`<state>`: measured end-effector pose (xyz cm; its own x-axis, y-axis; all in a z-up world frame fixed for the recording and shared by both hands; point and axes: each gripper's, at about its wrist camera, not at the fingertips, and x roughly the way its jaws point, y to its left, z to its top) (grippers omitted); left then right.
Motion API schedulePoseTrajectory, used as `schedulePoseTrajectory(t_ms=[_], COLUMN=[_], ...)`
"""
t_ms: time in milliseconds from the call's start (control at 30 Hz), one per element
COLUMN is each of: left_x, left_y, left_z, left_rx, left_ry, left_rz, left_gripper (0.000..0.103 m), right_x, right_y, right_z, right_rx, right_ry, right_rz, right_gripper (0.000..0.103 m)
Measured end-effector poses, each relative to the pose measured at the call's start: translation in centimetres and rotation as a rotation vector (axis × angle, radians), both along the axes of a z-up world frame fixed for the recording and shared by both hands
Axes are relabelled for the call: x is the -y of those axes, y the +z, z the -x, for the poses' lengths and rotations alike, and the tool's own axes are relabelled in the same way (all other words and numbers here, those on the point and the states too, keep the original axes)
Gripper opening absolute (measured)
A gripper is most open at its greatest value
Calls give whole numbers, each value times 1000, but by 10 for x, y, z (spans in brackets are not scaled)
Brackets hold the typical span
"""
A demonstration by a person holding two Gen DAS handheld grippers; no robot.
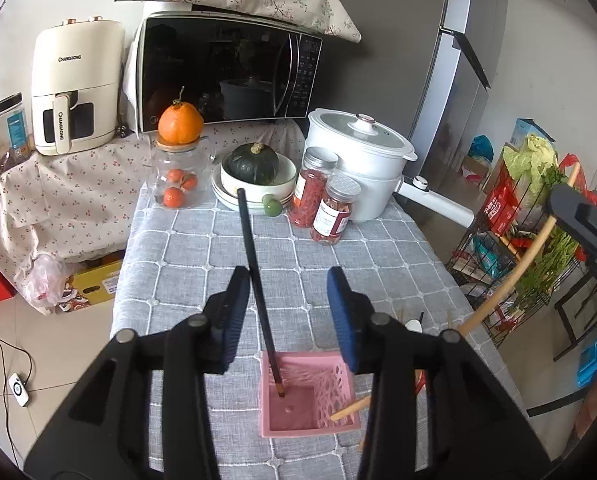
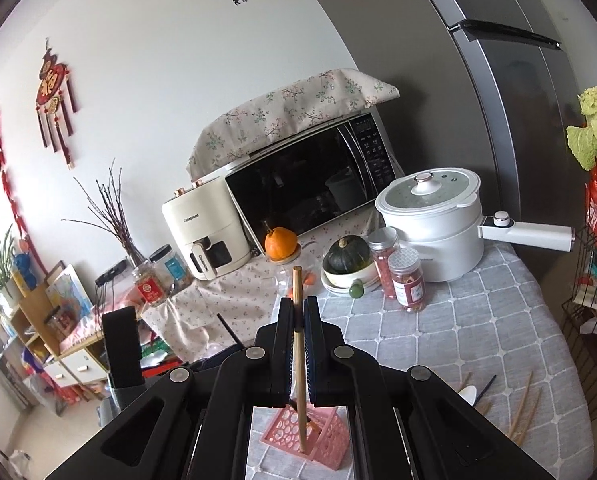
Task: Organize utensils
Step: 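Carry the black chopstick into the pink basket and open the left gripper, then lower the wooden chopstick into the pink basket and open the right gripper, then move both grippers back over the remaining utensils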
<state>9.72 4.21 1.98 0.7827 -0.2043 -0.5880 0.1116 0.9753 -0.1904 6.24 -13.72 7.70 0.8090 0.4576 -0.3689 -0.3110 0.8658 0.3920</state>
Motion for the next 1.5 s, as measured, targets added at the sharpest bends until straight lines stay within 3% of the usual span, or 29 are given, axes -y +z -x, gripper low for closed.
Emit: schedulePoseTrajectory(t_ms=[133,267,467,767,800,900,967,1267,1500], left_x=[-9,-17,-24,-29,-29,-27,-25,-2,34], left_y=[-1,-4,-12,-26,-26,-23,-19,7,24], left_z=[2,10,25,31,31,33,35,53,66], left_rx=[-34,-67,-112,-170,-172,-169,-158,-50,4], left_ry=[8,25,19,11,13,17,16,6,-77], left_rz=[38,37,27,47,51,60,60,-34,-77], left_gripper=[48,59,74,81,81,82,84,95,100], right_x=[-3,-7,-19,-25,-23,-16,-10,36,88], right_y=[-1,-4,-31,-56,-57,-54,-48,-34,-46], right_z=[-2,-6,-28,-41,-41,-38,-33,-10,-7], right_rx=[6,-5,-130,-222,-229,-229,-206,-185,-272], right_ry=[-4,-4,0,-9,-12,-20,-26,-128,-264], right_rz=[0,15,63,96,86,58,43,62,105], right_gripper=[5,5,5,8,9,30,52,79,85])
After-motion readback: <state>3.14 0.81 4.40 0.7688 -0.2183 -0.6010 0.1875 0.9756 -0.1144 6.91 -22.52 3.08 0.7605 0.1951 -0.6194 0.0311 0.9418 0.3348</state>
